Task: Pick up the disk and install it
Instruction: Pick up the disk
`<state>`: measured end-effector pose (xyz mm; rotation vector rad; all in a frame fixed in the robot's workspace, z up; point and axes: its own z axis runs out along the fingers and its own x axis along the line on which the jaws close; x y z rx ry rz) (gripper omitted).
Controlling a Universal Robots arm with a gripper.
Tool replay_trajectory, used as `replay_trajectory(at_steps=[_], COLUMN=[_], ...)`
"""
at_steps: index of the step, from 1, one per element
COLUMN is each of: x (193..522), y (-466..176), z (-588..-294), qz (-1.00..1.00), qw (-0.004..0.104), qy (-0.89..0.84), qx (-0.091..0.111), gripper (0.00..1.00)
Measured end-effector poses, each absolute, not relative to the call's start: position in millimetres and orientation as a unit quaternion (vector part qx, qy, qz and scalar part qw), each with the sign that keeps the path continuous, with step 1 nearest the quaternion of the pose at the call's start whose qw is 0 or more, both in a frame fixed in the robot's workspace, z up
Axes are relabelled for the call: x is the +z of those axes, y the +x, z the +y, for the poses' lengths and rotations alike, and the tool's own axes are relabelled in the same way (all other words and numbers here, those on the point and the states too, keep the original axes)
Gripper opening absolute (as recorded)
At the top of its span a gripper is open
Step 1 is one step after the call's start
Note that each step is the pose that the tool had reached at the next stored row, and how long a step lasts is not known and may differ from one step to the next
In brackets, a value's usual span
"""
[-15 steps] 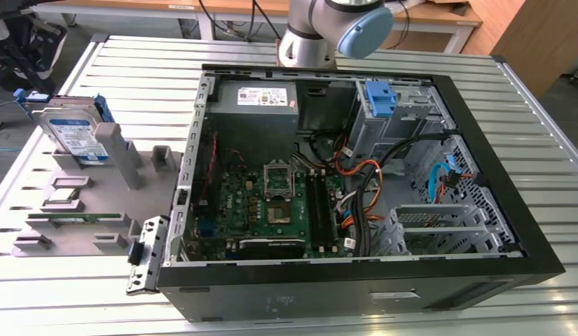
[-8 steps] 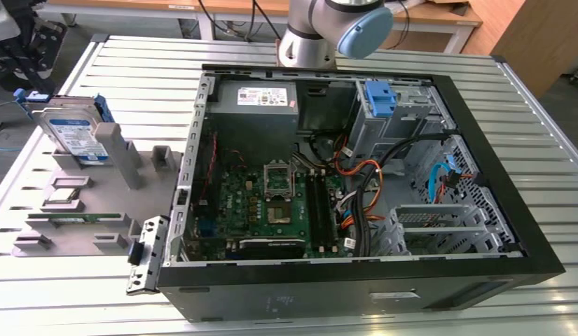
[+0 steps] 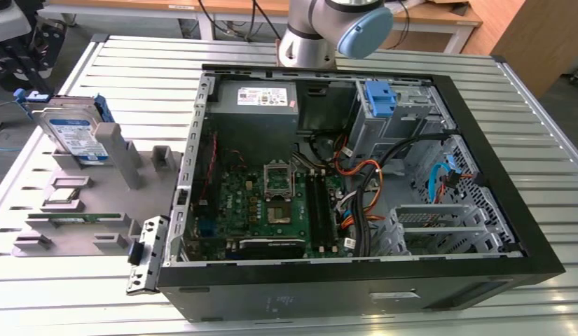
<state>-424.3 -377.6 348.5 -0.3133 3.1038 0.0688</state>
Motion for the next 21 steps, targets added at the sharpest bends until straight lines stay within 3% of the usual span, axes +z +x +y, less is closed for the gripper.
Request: replay_trajectory(at_steps=[21], x=[347.3], y=[-424.3], z=[-377.6], qz=[0.978], qw=[0.008], qy=[-0.207], qx=[0.023], gripper=[0.1])
